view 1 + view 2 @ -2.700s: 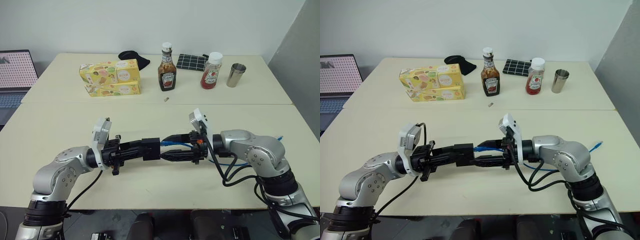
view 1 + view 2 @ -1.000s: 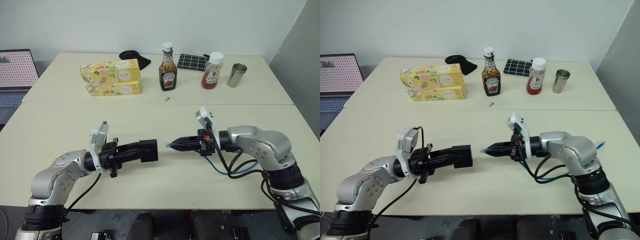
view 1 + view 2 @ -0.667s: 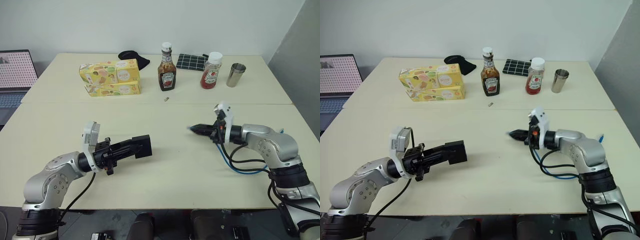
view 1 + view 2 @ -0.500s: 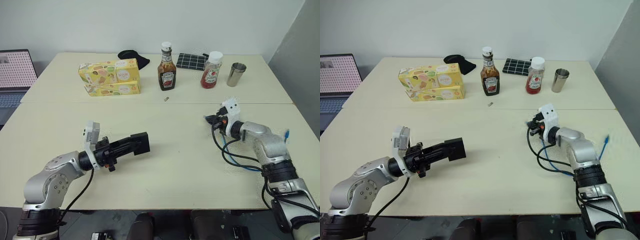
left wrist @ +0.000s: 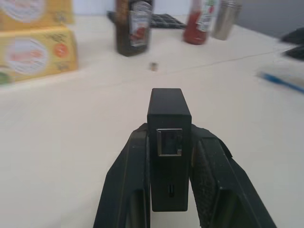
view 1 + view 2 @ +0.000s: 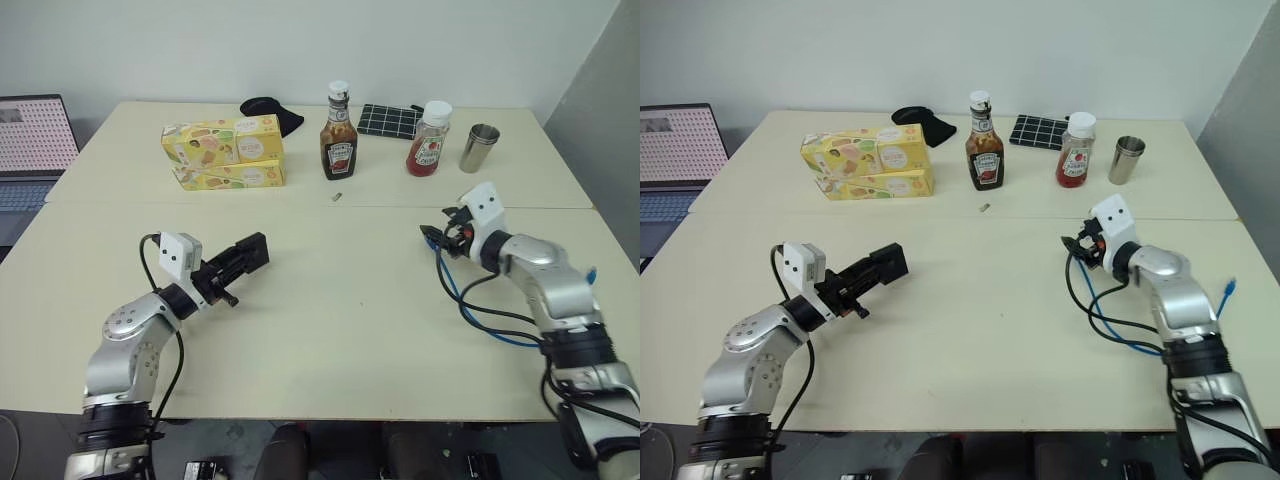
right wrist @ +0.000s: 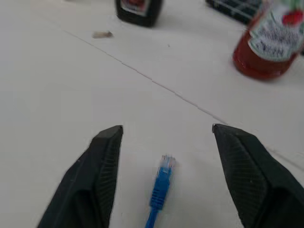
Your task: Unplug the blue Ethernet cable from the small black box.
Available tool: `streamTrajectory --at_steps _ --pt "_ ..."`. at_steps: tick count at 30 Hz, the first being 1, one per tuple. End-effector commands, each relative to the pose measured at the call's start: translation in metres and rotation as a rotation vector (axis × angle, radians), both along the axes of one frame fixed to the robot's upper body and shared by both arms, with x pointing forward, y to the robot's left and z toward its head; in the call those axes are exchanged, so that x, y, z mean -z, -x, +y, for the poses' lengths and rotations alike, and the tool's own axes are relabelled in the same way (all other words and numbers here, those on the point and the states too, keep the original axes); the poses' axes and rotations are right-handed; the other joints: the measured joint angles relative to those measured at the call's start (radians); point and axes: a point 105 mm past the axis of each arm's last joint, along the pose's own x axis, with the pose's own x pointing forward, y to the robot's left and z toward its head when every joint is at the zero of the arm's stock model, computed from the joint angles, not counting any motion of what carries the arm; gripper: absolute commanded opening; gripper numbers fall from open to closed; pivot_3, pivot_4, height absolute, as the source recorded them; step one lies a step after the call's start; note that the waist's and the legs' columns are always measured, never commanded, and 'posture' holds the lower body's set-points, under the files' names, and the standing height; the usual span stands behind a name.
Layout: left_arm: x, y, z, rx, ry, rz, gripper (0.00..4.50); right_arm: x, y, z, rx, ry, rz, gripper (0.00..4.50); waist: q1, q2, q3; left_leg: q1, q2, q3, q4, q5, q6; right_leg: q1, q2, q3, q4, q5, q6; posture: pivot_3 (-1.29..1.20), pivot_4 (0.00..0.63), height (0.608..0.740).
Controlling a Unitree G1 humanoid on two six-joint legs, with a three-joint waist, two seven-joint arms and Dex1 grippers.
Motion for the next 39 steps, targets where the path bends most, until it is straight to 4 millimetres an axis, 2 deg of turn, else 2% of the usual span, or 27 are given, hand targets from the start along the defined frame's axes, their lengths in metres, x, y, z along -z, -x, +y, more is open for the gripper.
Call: streamTrajectory --at_steps 1,6,11,15,17,18,26,32,36,39 --pt "-0.014 -0.011 0.014 -0.152 -0.079 -0.185 0.76 -0.019 0.037 0.045 -0.283 0.031 -0.041 3.95 -0.003 0.0 0.0 0.0 0.0 0.0 0.0 0.0 0.0 0.0 0.0 0.0 0.001 0.0 0.0 0.0 0.15 0.74" --pt "-0.01 -0.022 0.032 -0.324 -0.012 -0.26 0.76 -0.026 0.05 0.079 -0.398 0.049 -0.075 3.95 -0.004 0.0 0.0 0.001 0.0 -0.001 0.001 0.0 0.0 0.0 0.0 -0.001 0.003 0.0 0.0 0.0 0.15 0.74" --pt "0.007 -0.031 0.036 -0.366 0.034 -0.23 0.76 -0.029 0.064 0.111 -0.519 0.009 -0.056 3.95 -0.001 0.0 0.0 0.001 -0.001 -0.002 0.001 0.0 0.0 0.0 0.0 -0.002 0.003 0.0 0.0 0.0 0.15 0.74" --pt "0.019 -0.035 0.037 -0.382 0.046 -0.19 0.76 -0.026 0.068 0.121 -0.55 0.015 -0.042 3.95 -0.002 -0.001 -0.001 0.0 -0.002 -0.003 0.002 0.0 0.0 0.0 0.0 -0.003 0.002 0.0 0.0 0.0 0.15 0.74" --pt "0.025 -0.034 0.036 -0.372 0.056 -0.172 1.47 -0.024 0.067 0.124 -0.551 0.022 -0.039 3.98 -0.002 -0.001 -0.001 0.0 -0.002 -0.003 0.002 0.0 0.0 0.0 0.0 -0.003 0.003 0.0 0.0 0.0 0.15 0.74" --pt "0.027 -0.034 0.035 -0.367 0.068 -0.161 1.55 -0.023 0.067 0.124 -0.552 0.026 -0.039 3.98 -0.002 -0.001 -0.001 0.0 -0.002 -0.003 0.002 0.0 0.0 0.0 0.0 -0.003 0.003 0.0 0.0 0.0 0.15 0.74" --pt "0.045 -0.022 0.035 -0.35 0.089 -0.098 3.18 -0.019 0.069 0.125 -0.551 0.041 -0.027 3.98 -0.005 0.0 -0.001 0.001 -0.001 -0.003 0.002 0.0 0.0 0.0 0.0 -0.002 0.003 0.0 0.0 0.0 0.15 0.74" --pt "0.049 0.002 0.04 -0.366 0.058 -0.056 4.44 -0.013 0.073 0.125 -0.542 0.033 0.002 3.98 -0.012 0.0 -0.001 0.002 0.0 -0.003 0.001 0.0 0.0 0.001 0.0 -0.002 0.003 0.0 0.0 0.0 0.15 0.74" --pt "0.041 0.025 0.041 -0.333 0.012 -0.043 4.5 -0.006 0.074 0.114 -0.482 0.001 0.047 3.98 -0.015 0.0 -0.002 0.002 0.001 -0.007 0.001 0.0 0.0 0.001 -0.001 -0.001 0.003 0.0 0.0 0.0 0.15 0.74" --pt "0.043 0.034 0.044 -0.33 -0.055 0.054 4.5 -0.004 0.072 0.098 -0.42 -0.013 0.064 3.98 -0.011 0.0 -0.001 0.002 0.001 -0.007 0.001 0.0 0.0 0.001 -0.001 -0.002 0.003 0.0 0.0 0.0 0.15 0.74"
